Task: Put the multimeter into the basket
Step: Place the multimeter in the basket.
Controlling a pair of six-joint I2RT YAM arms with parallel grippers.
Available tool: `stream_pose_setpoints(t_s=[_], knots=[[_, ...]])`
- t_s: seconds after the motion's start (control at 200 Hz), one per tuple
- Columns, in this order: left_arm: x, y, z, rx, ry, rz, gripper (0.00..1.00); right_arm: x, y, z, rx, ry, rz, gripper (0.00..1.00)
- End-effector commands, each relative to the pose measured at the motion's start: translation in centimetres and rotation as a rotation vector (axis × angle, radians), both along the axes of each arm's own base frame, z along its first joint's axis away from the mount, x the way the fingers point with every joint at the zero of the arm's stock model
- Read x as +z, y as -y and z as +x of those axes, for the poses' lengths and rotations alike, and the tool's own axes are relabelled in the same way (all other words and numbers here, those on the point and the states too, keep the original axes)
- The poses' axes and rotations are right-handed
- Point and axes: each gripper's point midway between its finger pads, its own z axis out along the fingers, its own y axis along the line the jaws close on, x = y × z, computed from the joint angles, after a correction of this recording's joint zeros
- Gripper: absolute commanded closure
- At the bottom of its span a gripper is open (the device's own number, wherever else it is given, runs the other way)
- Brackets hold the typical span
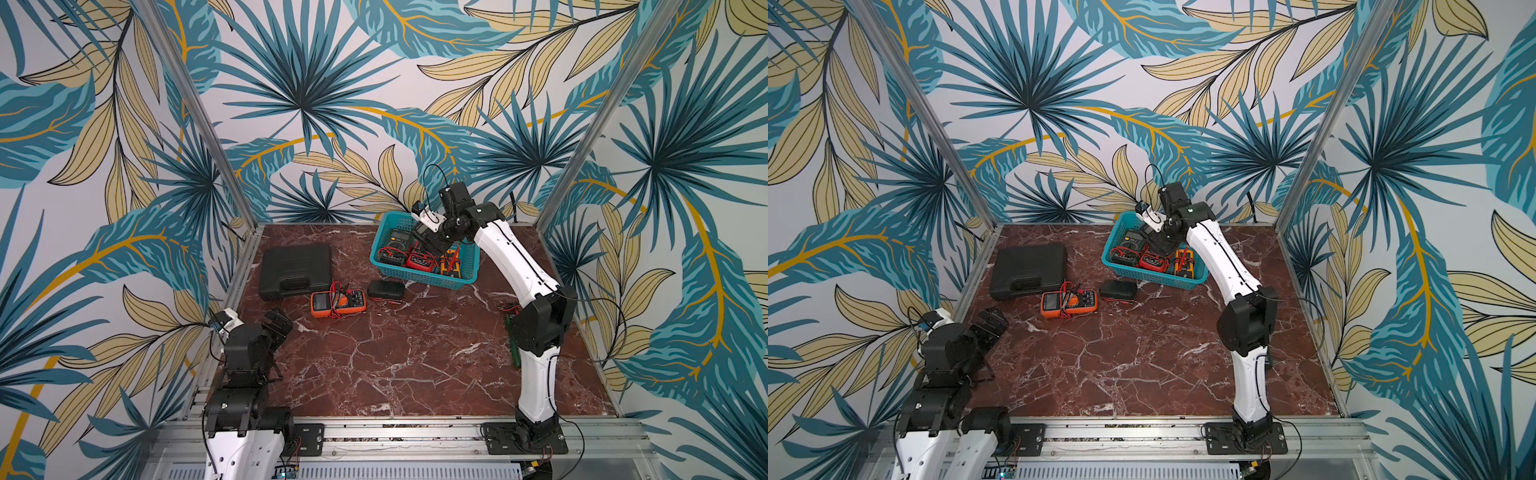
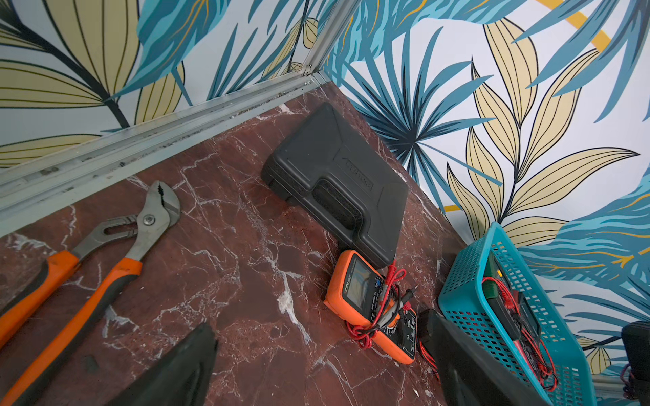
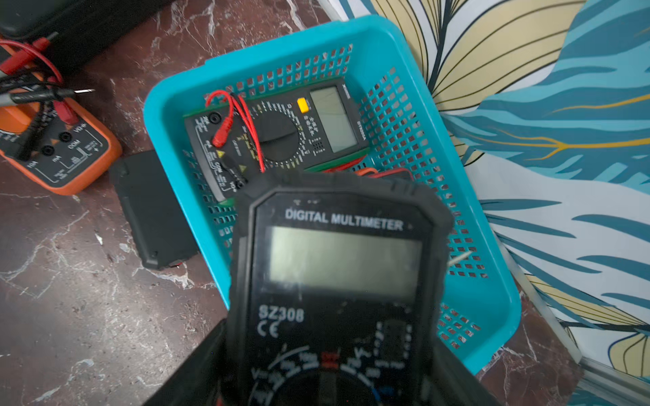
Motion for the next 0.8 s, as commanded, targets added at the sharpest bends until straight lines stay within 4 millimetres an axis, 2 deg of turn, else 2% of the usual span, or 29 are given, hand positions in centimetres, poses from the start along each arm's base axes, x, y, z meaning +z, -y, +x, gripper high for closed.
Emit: stream_pose_setpoints(t_s=[0.0,0.26,0.461,0.796], knots=[[-0.1,-0.1,0.4,-0.007,0.002,0.013,0.00,-0.5,-0.1,0.3,0.036,-0.003,0.042,0.80],[0.0,-0.1,0.6,-0.005,0.000,0.014,0.00,-4.2,2.7,-0.5,0.019,-0.084,0.018,0.80],[0.2,-0.1,0.5,-0.008,-0.004,0.019,0.00,-5.8,5.1,-1.4,0.005,-0.126,-0.010,0.83],[1.2,-0.4,0.1,-0.001,-0.007,0.042,0.00,-9.3,8.0,-0.7,-0.023,-0.180,-0.098,0.83]])
